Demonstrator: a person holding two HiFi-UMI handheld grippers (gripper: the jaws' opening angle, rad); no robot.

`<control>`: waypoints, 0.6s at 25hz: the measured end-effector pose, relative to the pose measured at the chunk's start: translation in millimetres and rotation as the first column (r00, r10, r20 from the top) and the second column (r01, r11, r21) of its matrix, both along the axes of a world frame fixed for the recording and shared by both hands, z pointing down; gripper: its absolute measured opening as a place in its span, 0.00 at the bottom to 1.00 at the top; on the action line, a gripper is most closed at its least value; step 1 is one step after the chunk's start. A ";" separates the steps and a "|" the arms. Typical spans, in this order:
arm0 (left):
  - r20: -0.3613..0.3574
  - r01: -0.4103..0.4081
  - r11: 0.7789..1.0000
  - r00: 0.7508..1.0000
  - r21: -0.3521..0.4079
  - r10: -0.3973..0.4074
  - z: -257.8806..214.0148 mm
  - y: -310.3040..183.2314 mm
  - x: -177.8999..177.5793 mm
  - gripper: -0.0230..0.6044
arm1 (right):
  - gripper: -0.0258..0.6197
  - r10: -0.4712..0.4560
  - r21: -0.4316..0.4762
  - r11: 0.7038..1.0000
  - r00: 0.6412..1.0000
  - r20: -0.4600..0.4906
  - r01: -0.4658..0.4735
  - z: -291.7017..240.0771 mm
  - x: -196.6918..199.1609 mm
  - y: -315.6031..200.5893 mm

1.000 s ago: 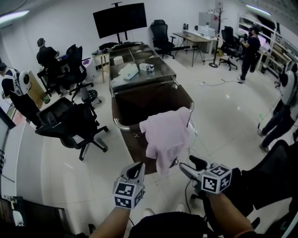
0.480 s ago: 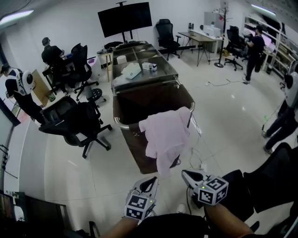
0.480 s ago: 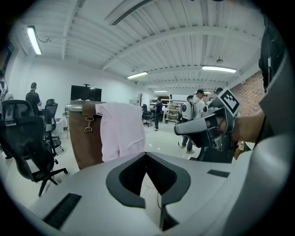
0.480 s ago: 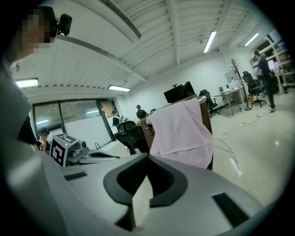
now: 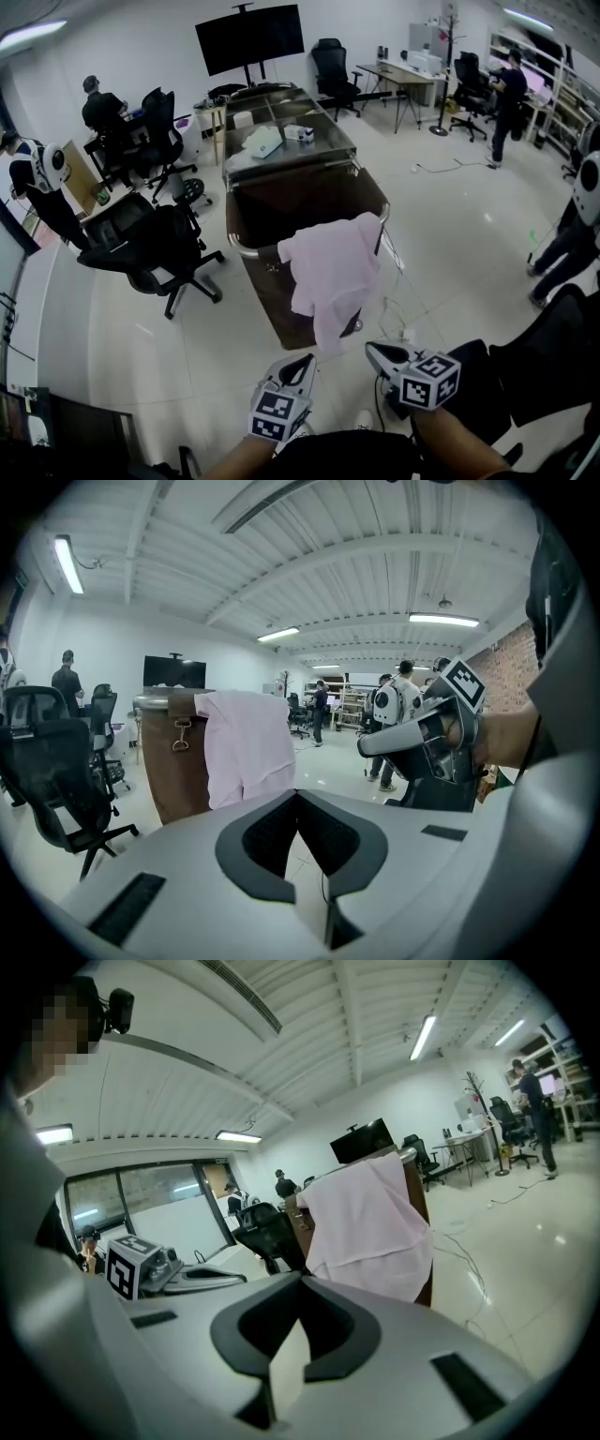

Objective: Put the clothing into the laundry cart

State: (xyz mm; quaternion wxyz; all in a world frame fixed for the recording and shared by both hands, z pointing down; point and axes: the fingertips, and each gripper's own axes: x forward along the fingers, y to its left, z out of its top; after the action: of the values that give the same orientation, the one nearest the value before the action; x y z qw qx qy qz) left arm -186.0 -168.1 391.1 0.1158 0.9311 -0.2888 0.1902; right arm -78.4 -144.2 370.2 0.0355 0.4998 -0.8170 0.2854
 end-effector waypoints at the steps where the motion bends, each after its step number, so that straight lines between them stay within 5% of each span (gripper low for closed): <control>1: 0.000 -0.007 1.000 1.000 0.000 0.007 0.0 1.9 1.1 0.03 | 0.04 0.002 -0.002 1.000 1.000 0.002 -0.002 -0.2 -0.1 0.5; 15: -0.001 -0.005 1.000 1.000 0.001 0.005 2.0 1.5 -3.5 0.03 | 0.04 0.007 0.003 1.000 1.000 0.003 -0.007 -1.7 -1.9 -0.9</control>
State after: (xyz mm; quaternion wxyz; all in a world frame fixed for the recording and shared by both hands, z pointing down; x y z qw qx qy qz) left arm -189.5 -166.6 393.1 0.1150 0.9321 -0.2863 0.1899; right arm -80.2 -145.1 368.5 0.0323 0.5022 -0.8158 0.2851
